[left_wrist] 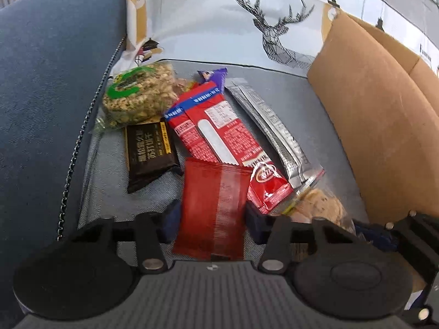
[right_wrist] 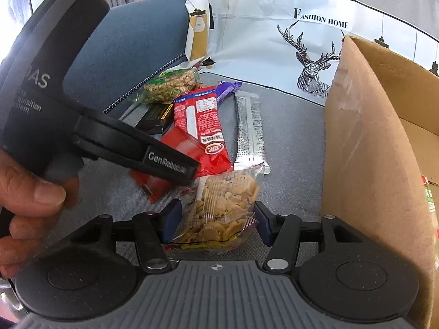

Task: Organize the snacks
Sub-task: 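Lift the cracker bag with the right tool while the left tool lifts the red pack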

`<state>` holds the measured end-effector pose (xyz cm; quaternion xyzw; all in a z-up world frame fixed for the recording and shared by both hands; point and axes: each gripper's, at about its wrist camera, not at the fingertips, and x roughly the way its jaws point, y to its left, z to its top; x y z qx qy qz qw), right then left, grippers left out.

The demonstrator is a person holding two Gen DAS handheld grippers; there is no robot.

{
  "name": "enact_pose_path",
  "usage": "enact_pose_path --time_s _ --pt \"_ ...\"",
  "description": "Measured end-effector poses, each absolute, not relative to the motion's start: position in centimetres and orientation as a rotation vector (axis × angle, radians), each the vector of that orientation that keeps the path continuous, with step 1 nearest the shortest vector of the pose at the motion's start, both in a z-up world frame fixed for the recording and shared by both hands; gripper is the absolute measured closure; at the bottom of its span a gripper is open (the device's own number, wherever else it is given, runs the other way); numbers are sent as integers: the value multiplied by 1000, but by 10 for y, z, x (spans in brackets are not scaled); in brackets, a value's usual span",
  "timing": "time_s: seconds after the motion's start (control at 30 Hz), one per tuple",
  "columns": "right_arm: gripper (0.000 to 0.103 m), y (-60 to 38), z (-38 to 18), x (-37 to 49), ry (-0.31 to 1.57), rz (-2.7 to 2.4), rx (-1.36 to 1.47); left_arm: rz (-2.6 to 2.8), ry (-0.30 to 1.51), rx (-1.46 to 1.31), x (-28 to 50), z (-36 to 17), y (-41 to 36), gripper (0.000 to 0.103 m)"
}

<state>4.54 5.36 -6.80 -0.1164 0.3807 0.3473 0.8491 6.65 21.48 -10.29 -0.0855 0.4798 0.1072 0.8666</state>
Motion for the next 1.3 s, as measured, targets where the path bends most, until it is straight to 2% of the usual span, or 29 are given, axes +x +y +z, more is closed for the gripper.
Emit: enact_pose_path --time_s 0.3,0.67,1.3 --pt "51 51 -64 44 758 718 -236 229 922 -267 61 -86 224 55" --pt "51 42 -47 40 653 700 -201 231 784 -401 54 -68 237 55" --pt "51 34 -20 27 483 649 -212 222 675 -441 48 -56 238 55"
